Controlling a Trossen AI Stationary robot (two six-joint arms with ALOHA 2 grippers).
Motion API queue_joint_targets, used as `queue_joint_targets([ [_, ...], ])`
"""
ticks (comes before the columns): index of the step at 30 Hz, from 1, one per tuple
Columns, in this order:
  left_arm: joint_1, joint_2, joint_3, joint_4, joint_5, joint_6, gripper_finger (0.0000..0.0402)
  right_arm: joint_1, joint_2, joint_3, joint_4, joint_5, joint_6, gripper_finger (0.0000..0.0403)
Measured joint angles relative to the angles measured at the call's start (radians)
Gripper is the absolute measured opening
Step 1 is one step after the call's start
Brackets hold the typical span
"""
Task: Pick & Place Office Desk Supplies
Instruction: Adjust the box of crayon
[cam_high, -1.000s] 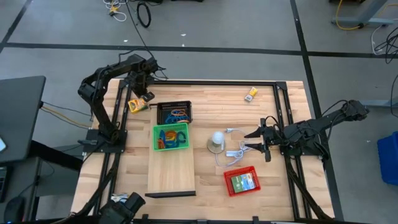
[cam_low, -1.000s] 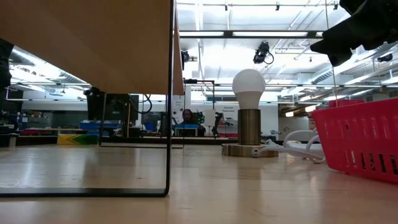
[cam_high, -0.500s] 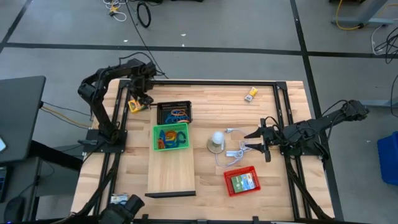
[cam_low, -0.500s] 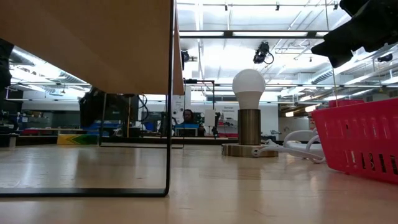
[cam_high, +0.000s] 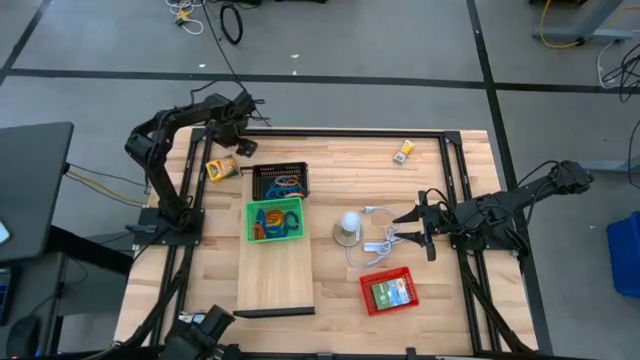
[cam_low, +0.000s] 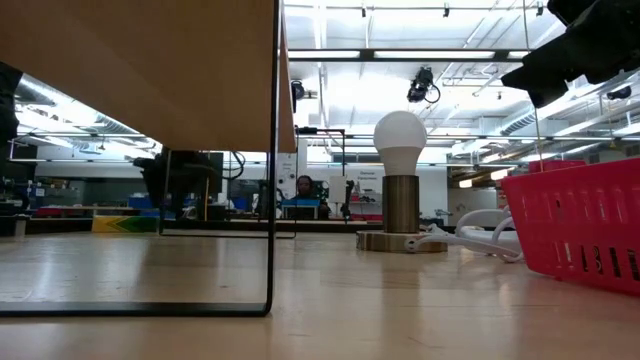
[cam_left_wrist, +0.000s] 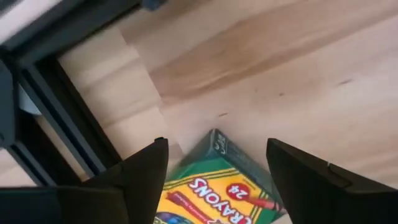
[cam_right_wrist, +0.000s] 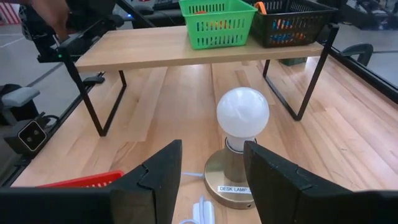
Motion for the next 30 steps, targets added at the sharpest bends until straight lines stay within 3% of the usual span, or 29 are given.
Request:
queue_joint_targets([
  [6, 0.002, 0.0, -0.002, -0.045, 0.03, -0.026, 0.0214, 0.0, 0.0, 0.0, -0.002, -0.006, -0.004, 0.0181],
  [13, -0.024, 0.0, -0.002, -0.161, -0.048, -0.019, 0.0028, 0.0, 0.0, 0.0, -0.014, -0.007, -0.021, 0.0181],
  [14, -0.027, 0.0, -0.002, -0.186, -0.066, -0.018, 0.0016, 0.0, 0.0, 0.0, -0.018, -0.008, -0.021, 0.0181],
  [23, -0.03, 0.017, -0.002, -0.35, -0.069, 0.021, 0.0004, 0.0, 0.0, 0.0, -0.035, -0.011, -0.026, 0.0181],
  [30, -0.043, 0.088, -0.002, -0.311, -0.079, -0.008, 0.0002, 0.0, 0.0, 0.0, -0.034, -0.012, -0.037, 0.0181],
])
